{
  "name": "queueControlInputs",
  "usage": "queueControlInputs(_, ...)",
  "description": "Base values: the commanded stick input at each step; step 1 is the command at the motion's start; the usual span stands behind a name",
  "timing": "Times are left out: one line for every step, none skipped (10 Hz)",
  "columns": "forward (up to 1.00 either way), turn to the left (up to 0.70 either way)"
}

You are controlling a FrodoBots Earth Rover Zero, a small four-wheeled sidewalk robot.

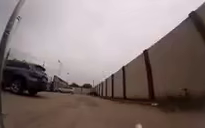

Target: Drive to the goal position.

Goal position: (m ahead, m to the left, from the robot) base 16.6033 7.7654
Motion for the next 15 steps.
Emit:
queueControlInputs(0.98, 0.04)
queueControlInputs(0.98, 0.04)
queueControlInputs(0.98, 0.04)
queueControlInputs(0.98, 0.04)
queueControlInputs(0.98, 0.04)
queueControlInputs(0.98, 0.04)
queueControlInputs(0.98, 0.04)
queueControlInputs(0.98, 0.04)
queueControlInputs(0.98, 0.04)
queueControlInputs(0.98, 0.04)
queueControlInputs(0.98, 0.04)
queueControlInputs(0.98, 0.04)
queueControlInputs(0.98, 0.04)
queueControlInputs(0.98, 0.04)
queueControlInputs(0.98, 0.04)
